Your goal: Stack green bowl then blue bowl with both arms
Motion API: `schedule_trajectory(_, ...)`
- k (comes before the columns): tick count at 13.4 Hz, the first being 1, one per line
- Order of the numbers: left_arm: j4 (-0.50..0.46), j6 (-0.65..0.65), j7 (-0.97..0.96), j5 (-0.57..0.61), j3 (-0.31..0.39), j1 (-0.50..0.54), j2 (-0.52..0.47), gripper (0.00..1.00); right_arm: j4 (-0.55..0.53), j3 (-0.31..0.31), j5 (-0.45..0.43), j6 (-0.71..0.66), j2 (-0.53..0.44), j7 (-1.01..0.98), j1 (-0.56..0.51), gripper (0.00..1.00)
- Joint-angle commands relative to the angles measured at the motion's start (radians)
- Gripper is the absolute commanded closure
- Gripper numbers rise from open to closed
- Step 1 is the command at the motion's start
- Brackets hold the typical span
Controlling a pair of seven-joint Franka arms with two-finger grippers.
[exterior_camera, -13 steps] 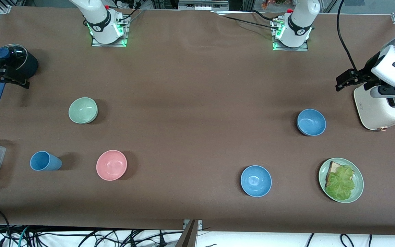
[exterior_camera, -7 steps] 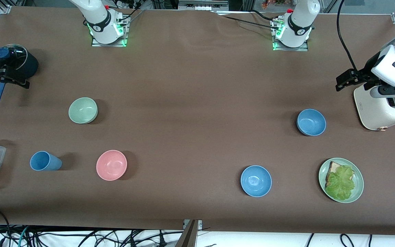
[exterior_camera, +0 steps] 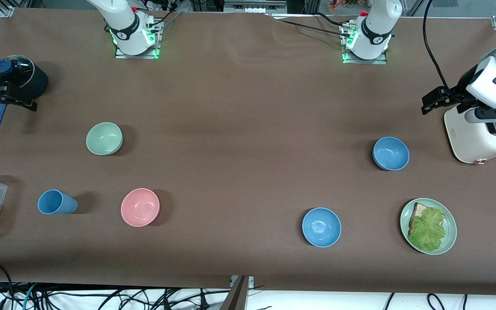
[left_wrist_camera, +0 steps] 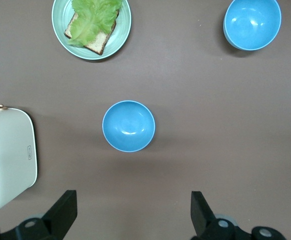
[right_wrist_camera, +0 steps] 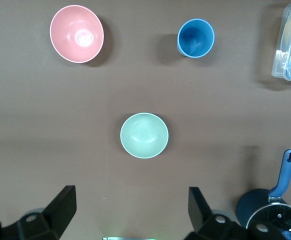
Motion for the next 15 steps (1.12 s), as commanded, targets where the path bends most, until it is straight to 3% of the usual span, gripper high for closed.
schedule_trajectory(1,0.029,-0.019,0.001,0.002,-0.005,0.007,0.012,0.00,0.017,0.001,0.015,0.004,0.008,0.001,-0.006,0.01)
schedule_trajectory(11,0.029,-0.019,0.000,0.002,-0.005,0.007,0.013,0.00,-0.009,-0.001,-0.007,0.067,0.083,0.003,-0.006,0.01)
schedule_trajectory(15,0.029,-0.022,0.001,0.002,-0.005,0.007,0.012,0.00,-0.172,-0.002,-0.007,0.189,0.093,0.009,-0.006,0.01)
